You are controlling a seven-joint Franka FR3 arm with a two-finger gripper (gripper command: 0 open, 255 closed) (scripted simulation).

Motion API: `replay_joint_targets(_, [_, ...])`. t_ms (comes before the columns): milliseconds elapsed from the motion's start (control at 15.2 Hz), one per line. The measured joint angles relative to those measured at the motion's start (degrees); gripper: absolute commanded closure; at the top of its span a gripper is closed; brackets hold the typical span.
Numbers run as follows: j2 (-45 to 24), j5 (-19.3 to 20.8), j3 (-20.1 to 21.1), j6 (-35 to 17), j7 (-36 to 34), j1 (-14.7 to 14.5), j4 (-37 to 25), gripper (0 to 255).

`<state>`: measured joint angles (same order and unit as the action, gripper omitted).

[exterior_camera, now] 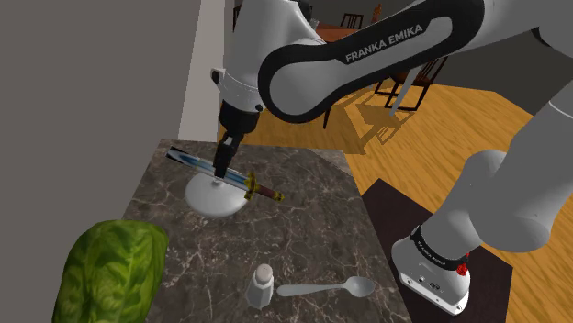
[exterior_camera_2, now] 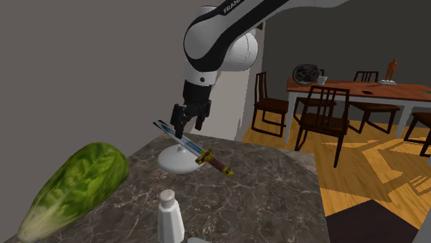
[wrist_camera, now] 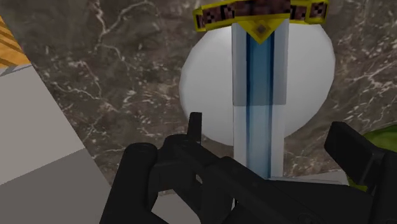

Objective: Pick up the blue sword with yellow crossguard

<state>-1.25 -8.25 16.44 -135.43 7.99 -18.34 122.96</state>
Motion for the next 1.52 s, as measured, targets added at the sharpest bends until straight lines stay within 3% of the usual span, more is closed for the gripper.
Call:
replay_joint_targets(528, [-4.2, 0.6, 0.4, -5.5, 0.2, -0.6, 1.3, 0])
replay_joint_targets(594, [-4.4, 0.6, 0.4, -5.8, 0.2, -0.6, 1.4, 255])
replay_joint_targets(1254, [-4.5, 0.6, 0.5, -6.0, 0.3, -0.6, 1.2, 255])
replay_joint_targets(1518, [-3.4, 0.5, 0.4, -3.8, 0.1, -0.5, 0.4, 255])
